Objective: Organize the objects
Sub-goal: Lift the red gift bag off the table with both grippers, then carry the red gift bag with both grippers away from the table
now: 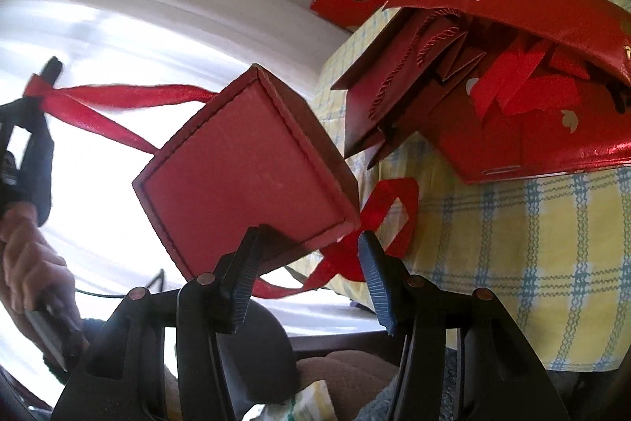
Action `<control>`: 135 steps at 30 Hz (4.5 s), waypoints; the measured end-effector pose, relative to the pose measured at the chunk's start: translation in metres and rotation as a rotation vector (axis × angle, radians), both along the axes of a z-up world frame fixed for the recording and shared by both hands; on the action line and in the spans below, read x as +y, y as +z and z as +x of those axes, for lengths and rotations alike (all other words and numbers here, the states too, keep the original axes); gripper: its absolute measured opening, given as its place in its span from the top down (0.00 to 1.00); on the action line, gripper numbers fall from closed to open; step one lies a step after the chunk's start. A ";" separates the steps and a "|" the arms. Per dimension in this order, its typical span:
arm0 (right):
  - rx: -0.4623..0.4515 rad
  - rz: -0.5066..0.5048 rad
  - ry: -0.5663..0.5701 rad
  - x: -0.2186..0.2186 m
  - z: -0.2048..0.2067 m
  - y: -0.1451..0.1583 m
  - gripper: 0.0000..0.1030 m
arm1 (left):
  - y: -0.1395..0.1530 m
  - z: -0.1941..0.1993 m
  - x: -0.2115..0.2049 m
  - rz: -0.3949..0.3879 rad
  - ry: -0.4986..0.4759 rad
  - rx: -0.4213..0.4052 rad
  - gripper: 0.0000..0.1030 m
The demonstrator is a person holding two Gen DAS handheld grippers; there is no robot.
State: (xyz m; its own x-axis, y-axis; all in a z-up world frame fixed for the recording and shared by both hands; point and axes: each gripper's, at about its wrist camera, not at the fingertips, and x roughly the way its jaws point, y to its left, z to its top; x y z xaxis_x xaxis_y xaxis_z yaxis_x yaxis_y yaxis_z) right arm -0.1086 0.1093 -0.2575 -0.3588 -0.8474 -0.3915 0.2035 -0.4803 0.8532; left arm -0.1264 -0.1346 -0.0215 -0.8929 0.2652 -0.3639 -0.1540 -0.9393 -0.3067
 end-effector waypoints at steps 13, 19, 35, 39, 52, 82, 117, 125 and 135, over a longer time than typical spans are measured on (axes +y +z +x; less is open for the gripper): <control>0.020 0.018 -0.017 0.008 0.009 0.005 0.48 | 0.033 0.006 0.006 -0.068 0.068 0.047 1.00; 0.072 0.009 -0.004 0.008 0.013 0.013 0.46 | 0.041 0.013 0.022 -0.101 0.047 0.060 1.00; 0.157 0.381 -0.173 -0.008 -0.016 -0.015 0.52 | 0.103 0.055 0.018 -0.054 -0.005 0.161 1.00; 0.136 0.458 -0.262 0.015 -0.019 -0.016 0.62 | 0.113 0.064 0.001 -0.097 0.069 0.192 1.00; 0.343 0.489 -0.159 0.075 0.021 0.103 0.94 | 0.045 0.045 -0.059 -0.101 0.176 0.021 1.00; 0.624 0.447 -0.163 0.033 0.056 0.250 0.97 | 0.045 0.083 0.056 -0.216 0.006 0.060 1.00; 0.686 0.555 -0.218 0.022 0.088 0.339 0.96 | 0.128 0.103 0.122 -0.276 -0.038 0.115 0.99; 0.681 0.589 -0.250 0.027 0.086 0.351 0.96 | 0.146 0.102 0.139 -0.300 -0.048 0.099 0.99; 0.685 0.659 -0.323 0.033 0.100 0.364 0.97 | 0.158 0.115 0.146 -0.298 -0.030 0.106 1.00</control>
